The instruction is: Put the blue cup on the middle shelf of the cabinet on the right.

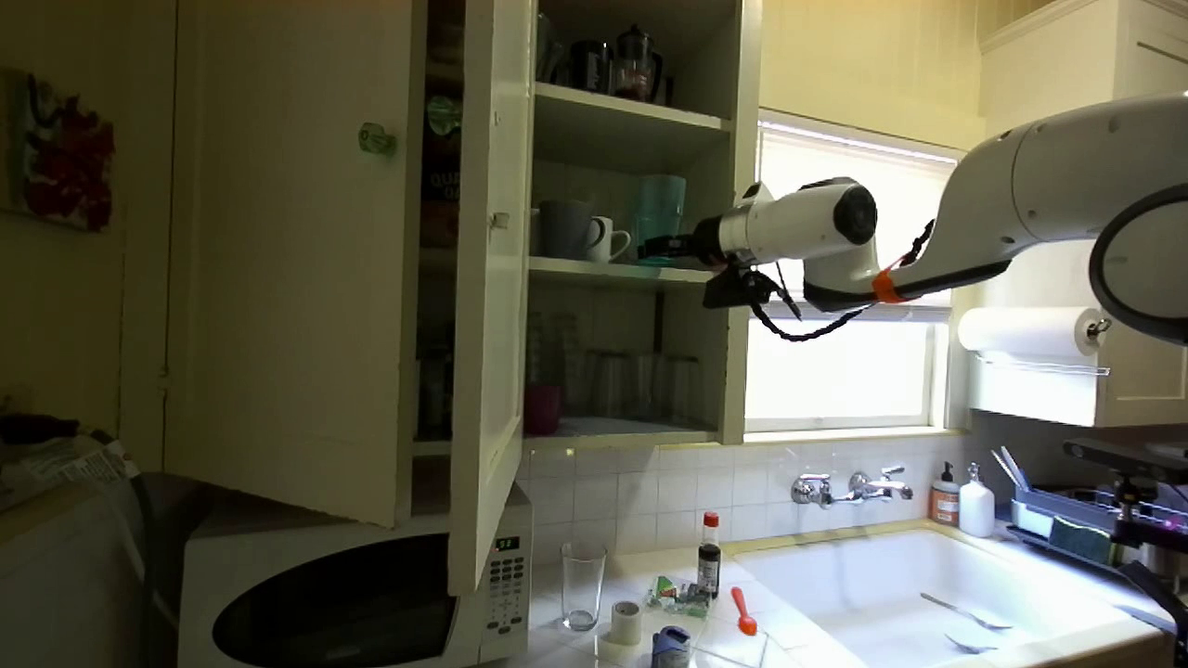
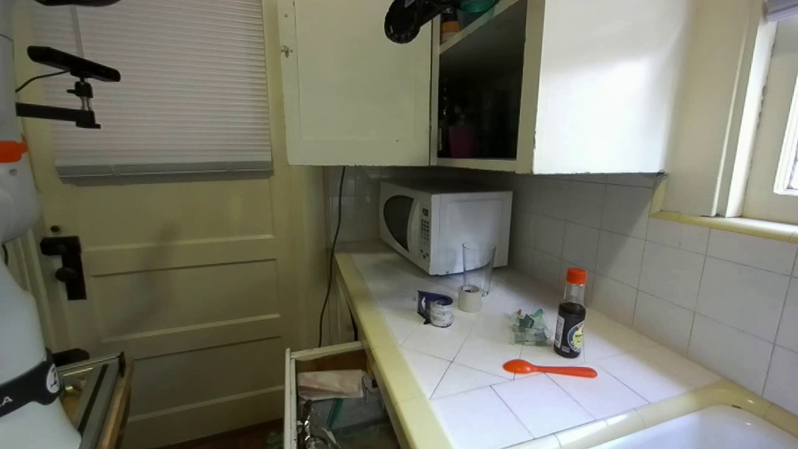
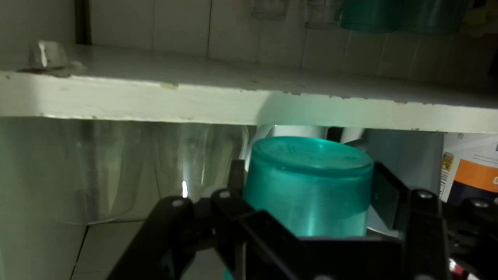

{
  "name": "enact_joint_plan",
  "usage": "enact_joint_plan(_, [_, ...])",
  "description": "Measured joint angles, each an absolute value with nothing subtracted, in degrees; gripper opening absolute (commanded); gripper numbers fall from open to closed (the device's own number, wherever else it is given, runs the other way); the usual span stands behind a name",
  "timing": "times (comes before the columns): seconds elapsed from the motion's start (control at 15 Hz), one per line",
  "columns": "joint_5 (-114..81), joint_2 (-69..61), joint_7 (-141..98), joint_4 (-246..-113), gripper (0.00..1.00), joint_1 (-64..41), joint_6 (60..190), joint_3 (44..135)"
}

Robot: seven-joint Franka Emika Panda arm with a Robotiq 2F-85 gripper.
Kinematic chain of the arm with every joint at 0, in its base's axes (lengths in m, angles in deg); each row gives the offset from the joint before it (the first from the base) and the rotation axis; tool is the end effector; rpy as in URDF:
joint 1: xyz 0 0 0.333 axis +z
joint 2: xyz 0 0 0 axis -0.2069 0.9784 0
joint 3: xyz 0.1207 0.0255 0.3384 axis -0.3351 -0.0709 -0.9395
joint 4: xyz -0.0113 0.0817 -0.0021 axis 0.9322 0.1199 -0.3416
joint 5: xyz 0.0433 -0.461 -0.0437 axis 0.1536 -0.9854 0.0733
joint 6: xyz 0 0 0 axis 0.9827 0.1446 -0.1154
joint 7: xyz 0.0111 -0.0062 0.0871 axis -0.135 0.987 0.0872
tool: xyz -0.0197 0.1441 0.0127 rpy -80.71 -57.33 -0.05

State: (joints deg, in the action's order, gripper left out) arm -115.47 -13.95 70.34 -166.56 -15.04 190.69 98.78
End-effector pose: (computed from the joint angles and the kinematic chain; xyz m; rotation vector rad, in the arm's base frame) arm 0.6902 -0.0537 0.7795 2.1729 0.2200 2.1744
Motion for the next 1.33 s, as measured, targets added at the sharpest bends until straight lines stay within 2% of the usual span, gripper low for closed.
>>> enact_joint_plan(0.4, [-116.47,-14.09,71.52,-161.04,0.52,-14.11,190.63,98.87])
enact_joint_plan(0.87, [-130.65,-14.92,85.36,-161.63,0.52,-11.14,190.81,103.14])
enact_joint_plan(0.93, [-132.68,-15.27,87.38,-161.4,0.77,-10.56,190.97,103.92])
enact_joint_plan(1.2, [-136.0,-15.58,90.76,-159.37,0.77,-9.5,192.35,105.34])
enact_joint_plan(1.27, [-136.06,-15.57,90.83,-159.33,0.52,-9.4,192.36,105.37])
enact_joint_plan(1.33, [-136.1,-15.55,90.86,-159.33,0.52,-9.35,192.36,105.39])
